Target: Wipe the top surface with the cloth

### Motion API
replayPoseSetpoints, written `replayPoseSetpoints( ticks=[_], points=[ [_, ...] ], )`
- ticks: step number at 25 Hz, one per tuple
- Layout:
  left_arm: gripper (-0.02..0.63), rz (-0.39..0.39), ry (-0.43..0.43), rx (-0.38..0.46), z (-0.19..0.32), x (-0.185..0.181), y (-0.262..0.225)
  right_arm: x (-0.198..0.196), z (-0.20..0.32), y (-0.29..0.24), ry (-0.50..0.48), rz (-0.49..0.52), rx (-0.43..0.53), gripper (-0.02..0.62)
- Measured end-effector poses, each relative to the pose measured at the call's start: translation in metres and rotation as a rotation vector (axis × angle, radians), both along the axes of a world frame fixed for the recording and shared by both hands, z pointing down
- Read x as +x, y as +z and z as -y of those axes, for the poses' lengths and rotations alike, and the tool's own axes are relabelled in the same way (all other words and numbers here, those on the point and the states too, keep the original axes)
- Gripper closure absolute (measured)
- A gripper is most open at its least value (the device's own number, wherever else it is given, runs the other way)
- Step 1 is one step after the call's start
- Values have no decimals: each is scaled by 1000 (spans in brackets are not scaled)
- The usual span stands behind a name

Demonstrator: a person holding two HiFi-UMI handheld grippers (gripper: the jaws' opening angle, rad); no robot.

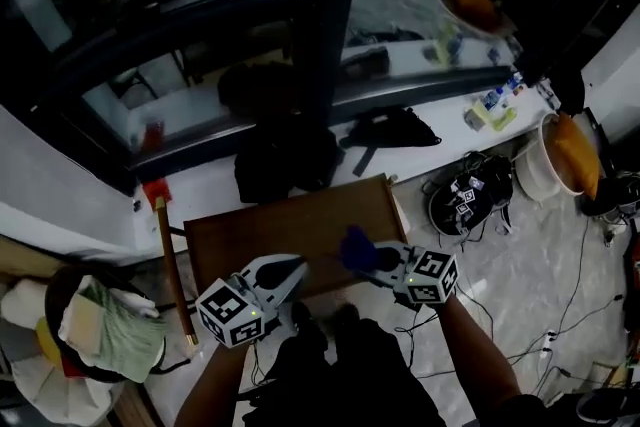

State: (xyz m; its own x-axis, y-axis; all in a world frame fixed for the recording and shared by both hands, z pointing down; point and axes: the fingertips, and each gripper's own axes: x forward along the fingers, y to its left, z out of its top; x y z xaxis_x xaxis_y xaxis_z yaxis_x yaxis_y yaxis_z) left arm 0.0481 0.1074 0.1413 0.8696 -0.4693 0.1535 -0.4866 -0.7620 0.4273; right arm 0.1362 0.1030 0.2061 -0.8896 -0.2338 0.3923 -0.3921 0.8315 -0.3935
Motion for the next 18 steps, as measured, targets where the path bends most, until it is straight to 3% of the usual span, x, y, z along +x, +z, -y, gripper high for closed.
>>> replayPoseSetpoints(
  ticks=[4, 9, 14, 18],
  points=[
    [595, -23, -68, 149, -27, -16, -67, -2, -13, -109, 83, 282, 127, 509],
    [595, 14, -175, 333, -87, -25, -136, 30, -71, -207, 4, 543, 260, 509],
    [595, 47, -280, 417, -167, -3, -177, 80, -148, -251, -86, 577, 361, 509],
    [595, 161, -322, 434, -236, 24, -183, 121, -206, -259, -100, 573, 404, 509]
  ],
)
